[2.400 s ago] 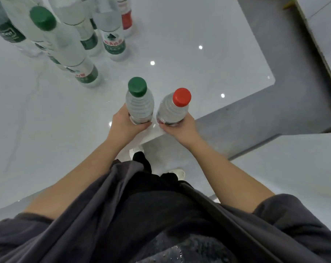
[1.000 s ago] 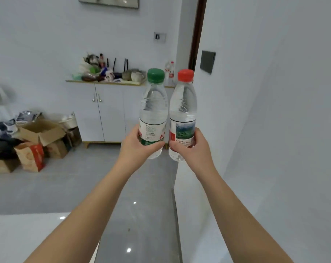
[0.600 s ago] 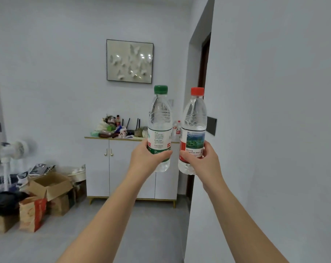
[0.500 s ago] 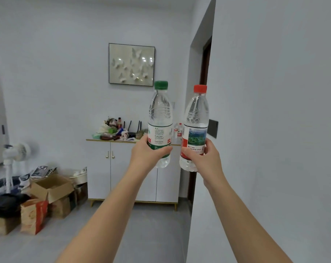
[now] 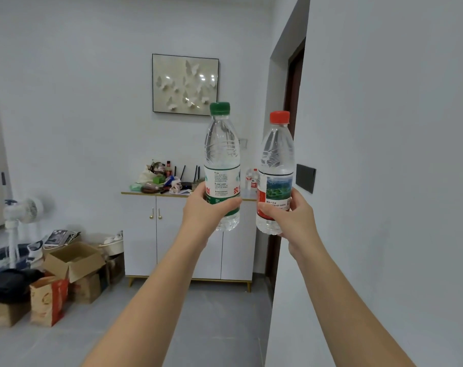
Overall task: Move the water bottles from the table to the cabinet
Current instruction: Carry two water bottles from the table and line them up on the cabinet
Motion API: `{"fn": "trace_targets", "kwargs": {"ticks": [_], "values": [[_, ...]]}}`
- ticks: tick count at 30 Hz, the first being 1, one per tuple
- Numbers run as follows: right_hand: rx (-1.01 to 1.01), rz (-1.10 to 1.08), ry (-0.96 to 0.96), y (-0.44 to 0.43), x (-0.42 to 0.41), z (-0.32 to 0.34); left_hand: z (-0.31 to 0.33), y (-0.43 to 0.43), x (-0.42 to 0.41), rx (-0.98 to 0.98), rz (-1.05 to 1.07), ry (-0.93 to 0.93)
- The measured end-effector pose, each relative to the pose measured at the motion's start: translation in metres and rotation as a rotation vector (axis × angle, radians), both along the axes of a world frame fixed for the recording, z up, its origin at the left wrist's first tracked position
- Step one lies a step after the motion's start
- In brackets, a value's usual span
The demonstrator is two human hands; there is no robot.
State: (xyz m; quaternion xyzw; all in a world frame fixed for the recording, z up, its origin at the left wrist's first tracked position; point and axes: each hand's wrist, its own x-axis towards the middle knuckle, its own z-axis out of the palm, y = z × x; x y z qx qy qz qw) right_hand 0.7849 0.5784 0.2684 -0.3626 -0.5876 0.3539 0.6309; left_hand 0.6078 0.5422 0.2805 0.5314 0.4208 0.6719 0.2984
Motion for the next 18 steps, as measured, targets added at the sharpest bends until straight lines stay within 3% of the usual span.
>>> {"fn": "trace_targets", "kwargs": {"ticks": [10, 18], "values": [[-0.009, -0.016, 0.038, 0.056, -0.022, -0.019, -0.009, 0.068, -0.011, -0.011, -0.039, -0.070], [-0.035, -0.005, 0.089, 0.161, -0.045, -0.029, -0.027, 0.176, -0.033, -0.020, -0.011, -0.045]]}}
